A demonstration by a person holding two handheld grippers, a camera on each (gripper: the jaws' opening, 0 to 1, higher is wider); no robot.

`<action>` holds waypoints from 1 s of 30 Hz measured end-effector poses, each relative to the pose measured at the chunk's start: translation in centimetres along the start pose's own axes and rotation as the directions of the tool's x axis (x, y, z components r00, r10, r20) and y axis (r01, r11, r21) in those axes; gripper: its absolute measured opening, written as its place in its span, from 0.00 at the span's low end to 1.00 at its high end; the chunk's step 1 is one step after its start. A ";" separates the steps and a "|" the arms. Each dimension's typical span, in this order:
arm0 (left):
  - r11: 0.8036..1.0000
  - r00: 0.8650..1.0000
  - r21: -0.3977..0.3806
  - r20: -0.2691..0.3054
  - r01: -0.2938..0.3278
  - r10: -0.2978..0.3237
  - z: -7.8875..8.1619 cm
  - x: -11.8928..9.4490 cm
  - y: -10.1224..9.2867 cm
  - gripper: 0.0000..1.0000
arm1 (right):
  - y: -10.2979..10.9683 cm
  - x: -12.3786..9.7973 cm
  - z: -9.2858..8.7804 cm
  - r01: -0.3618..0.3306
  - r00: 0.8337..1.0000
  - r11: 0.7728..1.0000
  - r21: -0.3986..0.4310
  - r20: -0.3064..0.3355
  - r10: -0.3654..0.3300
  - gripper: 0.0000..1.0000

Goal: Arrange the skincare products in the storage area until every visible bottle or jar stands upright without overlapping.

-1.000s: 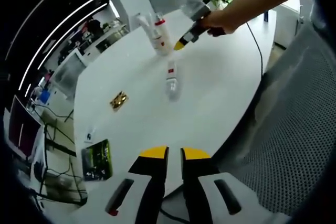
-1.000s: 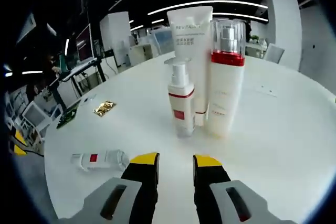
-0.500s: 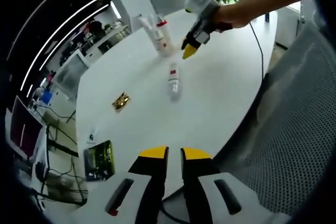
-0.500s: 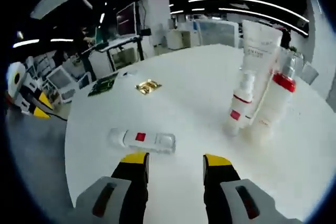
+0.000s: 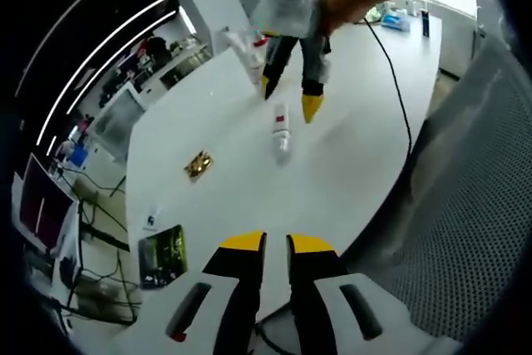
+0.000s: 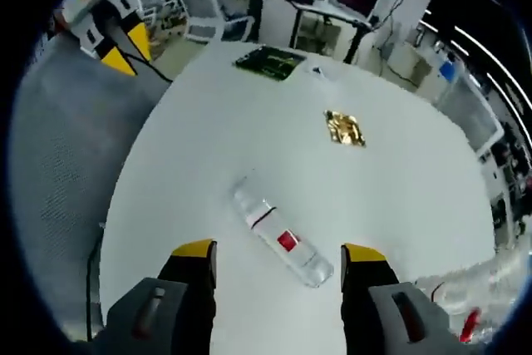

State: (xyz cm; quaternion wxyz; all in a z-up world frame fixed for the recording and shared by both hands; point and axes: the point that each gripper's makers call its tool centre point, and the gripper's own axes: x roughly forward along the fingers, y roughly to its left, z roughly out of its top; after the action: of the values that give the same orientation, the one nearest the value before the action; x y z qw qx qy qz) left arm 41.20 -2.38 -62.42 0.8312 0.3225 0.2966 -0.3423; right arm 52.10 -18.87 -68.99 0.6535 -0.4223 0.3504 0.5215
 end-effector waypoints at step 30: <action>0.999 0.999 0.032 0.048 0.024 -0.025 0.9 -0.3 -0.7 0.13 | 1.4 2.7 0.5 -0.155 0.949 0.966 -0.204 -0.303 0.088 0.41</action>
State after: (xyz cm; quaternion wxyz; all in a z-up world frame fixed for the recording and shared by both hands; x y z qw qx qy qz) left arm 40.75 -3.36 -61.85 0.8287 0.3235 0.2747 -0.3649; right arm 51.31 -17.19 -71.46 0.5088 -0.5433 0.4068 0.5296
